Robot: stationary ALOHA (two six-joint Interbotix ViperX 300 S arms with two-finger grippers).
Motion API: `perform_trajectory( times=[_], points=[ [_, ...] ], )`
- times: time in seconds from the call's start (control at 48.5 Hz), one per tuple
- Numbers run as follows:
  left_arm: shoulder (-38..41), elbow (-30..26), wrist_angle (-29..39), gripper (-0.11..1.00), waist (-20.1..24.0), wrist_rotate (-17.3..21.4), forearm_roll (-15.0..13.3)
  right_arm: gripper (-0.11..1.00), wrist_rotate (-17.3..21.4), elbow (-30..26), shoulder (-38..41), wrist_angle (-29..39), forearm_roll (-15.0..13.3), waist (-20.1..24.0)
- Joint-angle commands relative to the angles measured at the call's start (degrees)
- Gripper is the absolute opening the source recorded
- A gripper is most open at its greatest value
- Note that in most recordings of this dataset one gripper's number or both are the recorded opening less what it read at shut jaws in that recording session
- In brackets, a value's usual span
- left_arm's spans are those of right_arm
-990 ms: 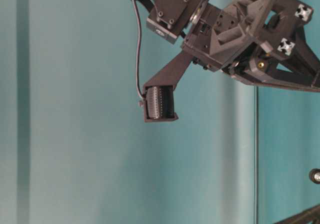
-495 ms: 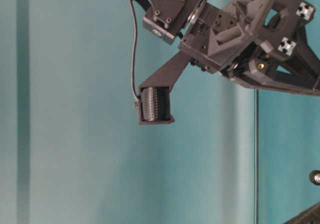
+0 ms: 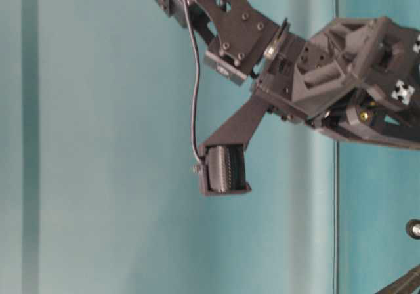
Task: Insert the USB cable into the female connector supported by the left arm.
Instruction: 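Grasp the white clamp with the left gripper and raise it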
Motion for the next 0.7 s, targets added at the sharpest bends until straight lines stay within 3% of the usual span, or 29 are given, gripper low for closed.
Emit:
perform_trajectory(
  times=[0.0, 0.124, 0.454, 0.681],
  points=[
    [-0.3, -0.4, 0.2, 0.85, -0.2, -1.5, -0.1, 0.21, 0.1, -2.1, -0.5, 0.5, -1.5, -0.4],
    [0.1, -0.5, 0.2, 0.85, -0.1, -1.7, -0.1, 0.21, 0.1, -2.2, -0.3, 0.7, -3.0, -0.9],
    [1.1, -0.6, 0.4, 0.85, 0.4, -0.8, -0.1, 0.21, 0.1, -3.5, 1.1, -0.4, -3.1, -1.4],
    [0.8, 0.4, 1.5, 0.85, 1.6, 1.9, -0.1, 0.21, 0.1, -5.4, 2.5, -0.4, -3.1, -1.4]
  ],
)
